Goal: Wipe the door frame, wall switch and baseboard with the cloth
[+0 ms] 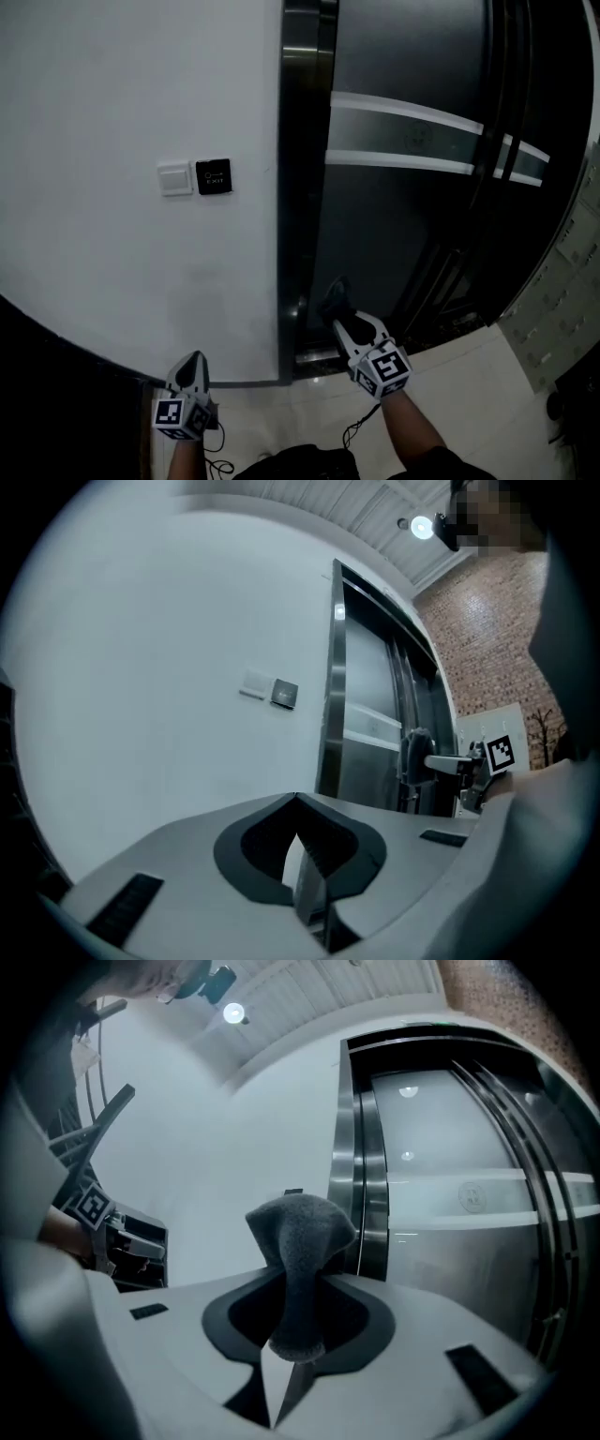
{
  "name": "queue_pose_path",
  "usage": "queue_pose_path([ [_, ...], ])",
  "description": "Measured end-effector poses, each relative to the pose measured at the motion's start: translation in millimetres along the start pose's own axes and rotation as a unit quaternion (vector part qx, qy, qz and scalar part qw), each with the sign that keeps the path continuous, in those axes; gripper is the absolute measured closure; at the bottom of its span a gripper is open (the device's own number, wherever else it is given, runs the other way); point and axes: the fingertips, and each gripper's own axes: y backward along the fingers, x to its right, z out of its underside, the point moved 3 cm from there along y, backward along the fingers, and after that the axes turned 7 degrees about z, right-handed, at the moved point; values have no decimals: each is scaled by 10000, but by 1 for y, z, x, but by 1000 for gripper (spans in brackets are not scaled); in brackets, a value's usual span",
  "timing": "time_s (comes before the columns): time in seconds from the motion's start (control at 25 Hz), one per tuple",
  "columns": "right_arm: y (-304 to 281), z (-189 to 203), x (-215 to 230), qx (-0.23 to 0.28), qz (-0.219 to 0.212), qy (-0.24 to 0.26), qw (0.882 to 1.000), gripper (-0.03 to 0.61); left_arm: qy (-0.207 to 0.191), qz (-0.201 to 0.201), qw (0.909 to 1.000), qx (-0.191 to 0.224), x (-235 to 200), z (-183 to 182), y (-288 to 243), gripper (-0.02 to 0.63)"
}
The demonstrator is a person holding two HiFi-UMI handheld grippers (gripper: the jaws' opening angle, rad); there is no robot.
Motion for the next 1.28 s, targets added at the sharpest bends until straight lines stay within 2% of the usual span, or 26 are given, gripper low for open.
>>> queue_pose_path([
  [0.12, -39, -23, 2, 156, -107, 116, 9998, 488, -10, 32, 9999, 163, -11, -20, -35, 624],
  [0.32, -99, -71, 20, 361, -222, 1206, 9918, 488, -142, 132, 9996, 186, -9, -34, -85, 617],
  [0.48, -145, -129, 45, 517, -148, 2096, 9763, 488, -27, 101, 9994, 327, -1, -42, -106, 618],
  [0.64, -184, -177, 51, 689, 1, 3102, 9482, 487, -242, -2, 9993, 272, 5, -50, -127, 617],
  [0.76, -203, -201, 42, 794, -32, 3771, 9228, 487, -143, 73, 9996, 242, 10, -53, -139, 618],
  [0.92, -226, -202, 38, 735, 143, 4566, 8865, 487, -256, 88, 9995, 184, 13, -58, -148, 617],
  [1.04, -238, -192, 40, 692, 374, 5179, 8518, 486, -258, 57, 9995, 151, 9, -56, -147, 617],
  [1.12, -243, -183, 38, 663, 370, 5501, 8316, 486, -214, 25, 9997, 97, 7, -51, -146, 617],
  [1.28, -245, -161, 30, 495, 385, 5707, 8188, 486, -68, -12, 10000, -25, 1, -36, -145, 618],
])
